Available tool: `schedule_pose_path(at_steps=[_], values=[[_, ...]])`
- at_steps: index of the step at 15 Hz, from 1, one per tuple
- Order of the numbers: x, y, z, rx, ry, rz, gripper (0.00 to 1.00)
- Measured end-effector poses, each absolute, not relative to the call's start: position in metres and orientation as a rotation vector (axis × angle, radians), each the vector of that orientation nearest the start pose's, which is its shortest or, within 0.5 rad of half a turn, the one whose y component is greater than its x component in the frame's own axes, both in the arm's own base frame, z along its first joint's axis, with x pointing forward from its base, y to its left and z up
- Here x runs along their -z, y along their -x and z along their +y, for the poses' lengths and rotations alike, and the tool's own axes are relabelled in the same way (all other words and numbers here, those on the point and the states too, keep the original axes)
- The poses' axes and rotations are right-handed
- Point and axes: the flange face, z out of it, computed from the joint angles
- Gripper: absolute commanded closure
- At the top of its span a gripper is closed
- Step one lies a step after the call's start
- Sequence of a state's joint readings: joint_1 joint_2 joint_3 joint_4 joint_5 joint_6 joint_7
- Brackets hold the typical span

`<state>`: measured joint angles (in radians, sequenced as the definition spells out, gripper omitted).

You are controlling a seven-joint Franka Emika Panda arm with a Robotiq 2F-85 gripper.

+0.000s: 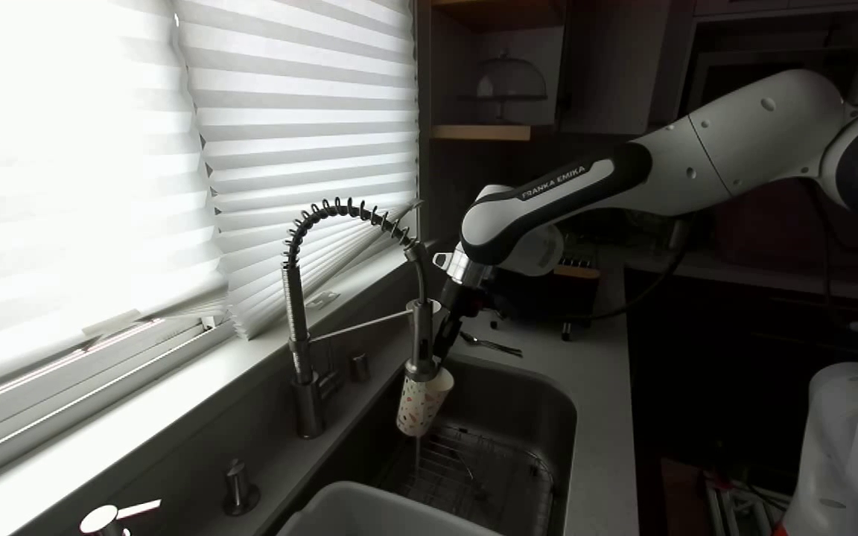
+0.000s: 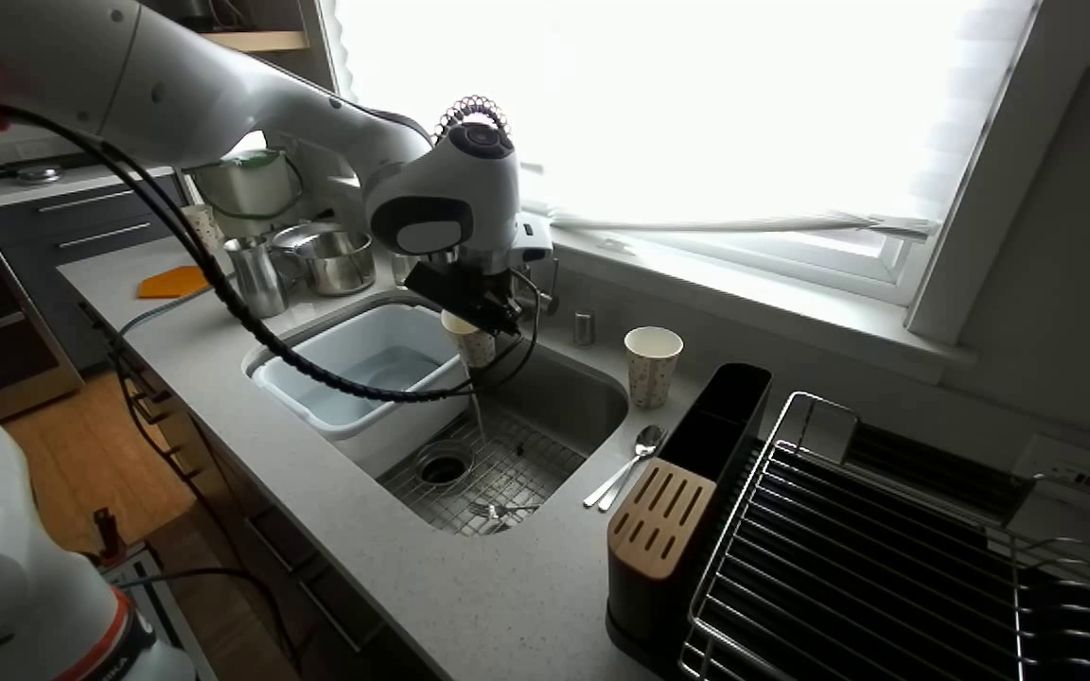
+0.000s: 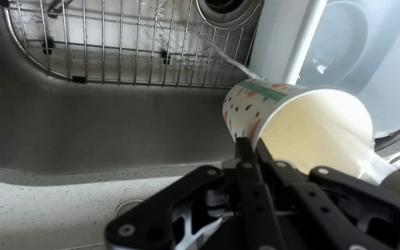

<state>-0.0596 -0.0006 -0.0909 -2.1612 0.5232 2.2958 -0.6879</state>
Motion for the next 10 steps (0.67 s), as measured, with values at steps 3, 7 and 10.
schedule_pose_path(at_steps=[3,7,10], values=[[-0.4109,-0.5470,-0.0665,0.409,2.757,-0.286,0.99],[-0.4103,-0.5473,-0.0656,0.410,2.751,-0.280,0.99],[-0.4098,-0.5471,-0.0655,0.409,2.751,-0.279,0.99]])
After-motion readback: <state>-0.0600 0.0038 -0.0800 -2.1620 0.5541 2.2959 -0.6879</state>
